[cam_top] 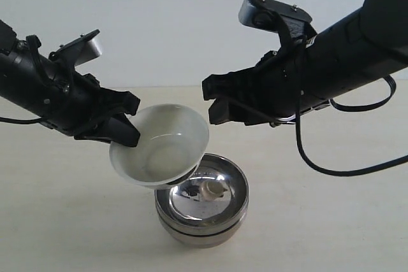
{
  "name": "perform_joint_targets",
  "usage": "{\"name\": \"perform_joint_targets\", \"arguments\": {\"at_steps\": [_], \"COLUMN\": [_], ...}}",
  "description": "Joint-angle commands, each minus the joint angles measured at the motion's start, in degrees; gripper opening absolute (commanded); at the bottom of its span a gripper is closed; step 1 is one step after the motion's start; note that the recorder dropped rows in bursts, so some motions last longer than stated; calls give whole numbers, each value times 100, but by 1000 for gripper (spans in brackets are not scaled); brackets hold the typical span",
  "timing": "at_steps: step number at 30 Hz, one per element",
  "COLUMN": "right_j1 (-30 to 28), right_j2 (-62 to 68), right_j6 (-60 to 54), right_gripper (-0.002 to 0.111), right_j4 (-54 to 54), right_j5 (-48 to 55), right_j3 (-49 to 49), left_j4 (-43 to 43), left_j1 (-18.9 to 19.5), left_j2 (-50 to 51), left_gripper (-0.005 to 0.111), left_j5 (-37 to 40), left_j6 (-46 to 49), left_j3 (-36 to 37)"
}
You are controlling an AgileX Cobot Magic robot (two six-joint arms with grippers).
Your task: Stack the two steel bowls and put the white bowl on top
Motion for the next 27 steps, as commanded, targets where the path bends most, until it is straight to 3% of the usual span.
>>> {"name": "perform_joint_targets", "arguments": {"at_steps": [1,5,11,27], "right_j1": [6,6,6,6], "right_j2": [-11,-11,-11,451], "right_j6": [-65,-246,-302,-365], "right_gripper": [51,47,30,30], "right_j4": [176,403,430,432], "right_j5": [69,88,46,-242], "right_j3": [-34,-34,4,49], "left_j4": [-110,-110,-110,-69], "left_j1": [-75,-75,-75,-415], "left_j2": [22,179,366,366], "left_gripper": [4,4,4,4], "left_j5": [-104,-114,-131,-100], "left_j6": [-76,-57,28,28], "left_j3": [-41,-41,-51,-406]}}
